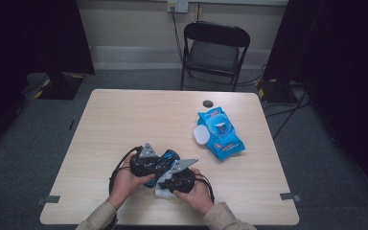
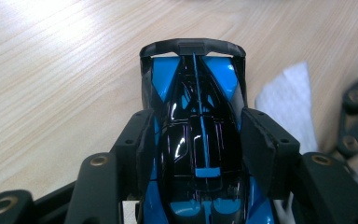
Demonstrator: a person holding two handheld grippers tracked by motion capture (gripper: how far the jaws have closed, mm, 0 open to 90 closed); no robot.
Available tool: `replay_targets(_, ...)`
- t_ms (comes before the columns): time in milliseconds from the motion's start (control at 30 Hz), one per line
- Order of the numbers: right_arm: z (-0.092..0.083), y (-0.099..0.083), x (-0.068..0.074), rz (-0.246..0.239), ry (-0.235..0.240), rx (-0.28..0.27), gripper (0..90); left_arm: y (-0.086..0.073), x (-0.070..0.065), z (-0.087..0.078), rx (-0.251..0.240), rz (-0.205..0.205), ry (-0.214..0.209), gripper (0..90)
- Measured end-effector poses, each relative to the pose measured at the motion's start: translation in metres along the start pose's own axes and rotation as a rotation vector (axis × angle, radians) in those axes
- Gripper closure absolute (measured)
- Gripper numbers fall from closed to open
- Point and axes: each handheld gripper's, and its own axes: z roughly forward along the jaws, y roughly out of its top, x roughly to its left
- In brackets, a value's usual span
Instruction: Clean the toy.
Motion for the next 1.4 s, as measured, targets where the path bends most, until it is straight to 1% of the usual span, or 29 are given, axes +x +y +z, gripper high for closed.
replay_targets(33, 0.0, 0.0, 0.0, 0.0, 0.0, 0.0, 86.7, 0.0, 0.0, 0.0, 0.0, 0.0, 0.0, 46.1)
replay_targets(100, 0.005, 0.002, 0.008, -0.018, 0.017, 0.005, 86.7, 0.0, 0.0, 0.0, 0.0, -0.001, 0.0, 46.1)
replay_targets(200, 0.009, 0.004, 0.013, -0.024, 0.032, 0.007, 86.6, 0.0, 0.0, 0.0, 0.001, 0.0, 0.001, 46.1)
replay_targets(433, 0.01, 0.005, 0.013, -0.025, 0.045, 0.011, 86.7, 0.0, 0.0, 0.0, -0.002, 0.0, 0.0, 46.1)
replay_targets(567, 0.001, 0.002, 0.01, -0.024, 0.041, 0.002, 86.6, 0.0, 0.0, 0.0, -0.003, -0.004, -0.001, 46.0)
replay_targets(667, -0.01, 0.0, 0.004, -0.017, 0.025, -0.002, 86.6, 0.0, 0.0, 0.0, 0.0, -0.013, -0.003, 45.4)
replay_targets(767, -0.022, -0.002, -0.003, -0.009, 0.005, -0.01, 86.6, 0.001, 0.0, 0.0, 0.003, -0.007, 0.004, 44.0)
replay_targets(800, -0.026, -0.003, -0.005, -0.003, -0.001, -0.014, 86.6, 0.002, 0.001, 0.0, 0.009, 0.0, 0.012, 42.9)
replay_targets(833, -0.03, -0.004, -0.008, 0.004, -0.007, -0.019, 86.6, 0.002, 0.0, 0.0, 0.015, -0.016, 0.005, 40.2)
replay_targets(867, -0.03, -0.004, -0.008, 0.004, -0.007, -0.019, 86.6, 0.002, 0.0, 0.0, 0.015, -0.016, 0.005, 36.4)
replay_targets(900, -0.036, -0.006, -0.012, 0.012, -0.019, -0.026, 86.6, 0.003, 0.0, 0.0, 0.022, -0.019, -0.005, 36.3)
replay_targets(967, -0.042, -0.01, -0.015, 0.022, -0.031, -0.033, 86.6, 0.004, -0.002, 0.0, 0.025, -0.01, -0.002, 35.3)
replay_targets(1033, -0.046, -0.015, -0.02, 0.04, -0.038, -0.038, 86.5, 0.006, -0.003, -0.002, 0.024, -0.012, -0.002, 32.9)
replay_targets(1067, -0.046, -0.015, -0.02, 0.04, -0.038, -0.038, 86.5, 0.006, -0.003, -0.002, 0.024, -0.012, -0.002, 31.7)
replay_targets(1100, -0.05, -0.019, -0.024, 0.052, -0.05, -0.038, 86.5, 0.007, -0.003, -0.003, 0.019, -0.011, 0.005, 29.8)
replay_targets(1200, -0.054, -0.021, -0.028, 0.058, -0.065, -0.037, 86.6, 0.009, -0.002, -0.007, 0.003, -0.011, 0.004, 26.9)
replay_targets(1267, -0.058, -0.02, -0.031, 0.066, -0.074, -0.042, 86.5, 0.009, -0.003, -0.009, -0.009, -0.003, -0.013, 25.3)
replay_targets(1333, -0.061, -0.018, -0.033, 0.069, -0.083, -0.055, 86.5, 0.009, -0.005, -0.01, -0.031, 0.022, -0.038, 23.5)
replay_targets(1367, -0.063, -0.016, -0.034, 0.073, -0.087, -0.063, 86.5, 0.01, -0.007, -0.011, -0.027, 0.036, -0.049, 23.3)
replay_targets(1400, -0.065, -0.014, -0.035, 0.074, -0.094, -0.069, 86.5, 0.01, -0.009, -0.012, -0.033, 0.042, -0.058, 22.6)
